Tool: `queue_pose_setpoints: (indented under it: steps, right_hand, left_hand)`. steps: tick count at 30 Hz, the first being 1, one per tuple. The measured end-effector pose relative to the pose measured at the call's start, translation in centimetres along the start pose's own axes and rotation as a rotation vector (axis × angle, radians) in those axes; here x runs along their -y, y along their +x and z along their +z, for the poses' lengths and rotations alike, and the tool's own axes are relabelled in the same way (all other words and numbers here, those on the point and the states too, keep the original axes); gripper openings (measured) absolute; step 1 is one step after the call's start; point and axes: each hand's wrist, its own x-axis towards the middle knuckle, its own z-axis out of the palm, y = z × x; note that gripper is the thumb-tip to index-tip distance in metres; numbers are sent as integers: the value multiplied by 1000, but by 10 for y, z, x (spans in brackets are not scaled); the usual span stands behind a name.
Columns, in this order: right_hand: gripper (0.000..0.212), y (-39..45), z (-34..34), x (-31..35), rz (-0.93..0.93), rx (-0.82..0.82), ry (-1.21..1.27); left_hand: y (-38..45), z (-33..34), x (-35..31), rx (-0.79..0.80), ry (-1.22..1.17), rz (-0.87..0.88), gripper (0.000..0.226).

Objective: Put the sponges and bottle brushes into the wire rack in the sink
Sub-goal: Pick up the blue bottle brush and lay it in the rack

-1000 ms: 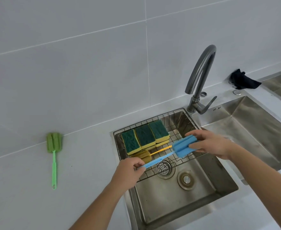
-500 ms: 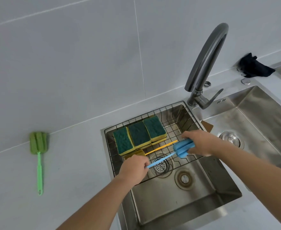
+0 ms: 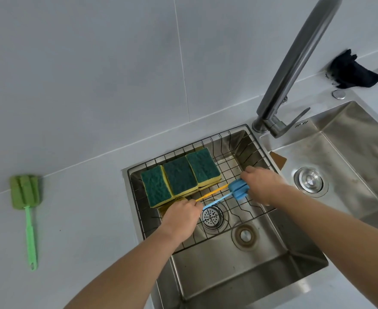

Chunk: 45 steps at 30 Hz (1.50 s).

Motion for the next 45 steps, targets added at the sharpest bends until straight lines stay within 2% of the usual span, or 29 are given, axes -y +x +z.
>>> queue_pose_setpoints:
  steps: [8,13,22,31,35,39,42,45]
  right_hand:
    - [49,5,8,7,6,-51,-60]
    - [55,6,13,8,-25,-47,-75]
    - [51,3,18,9,-24,-86,-97]
    - [58,-4,15,15,32,-75,-113]
    - [55,-14,5,20,65,-86,-112]
    - [49,-29,-10,28,115,-95,-91]
    - [42,-45,-26,37,170,-48,-92]
    - [35,-62,-41,49,194,-5,-94]
  left_hand:
    - [10,1,0,-16,80,-19,28]
    - [13,0,-4,35,60,-56,29]
    - [12,-3,-6,78,84,-57,27]
    - [3,-8,-8,85,1,-101,32]
    - [-10,-11,-7,38,-102,-149,29]
    - [-31,-17,2,-41,-217,-162,15]
    - [-53,-21,15,-60,-232,-160,9]
    - [-79,-27,34,-59,-258,-211,12]
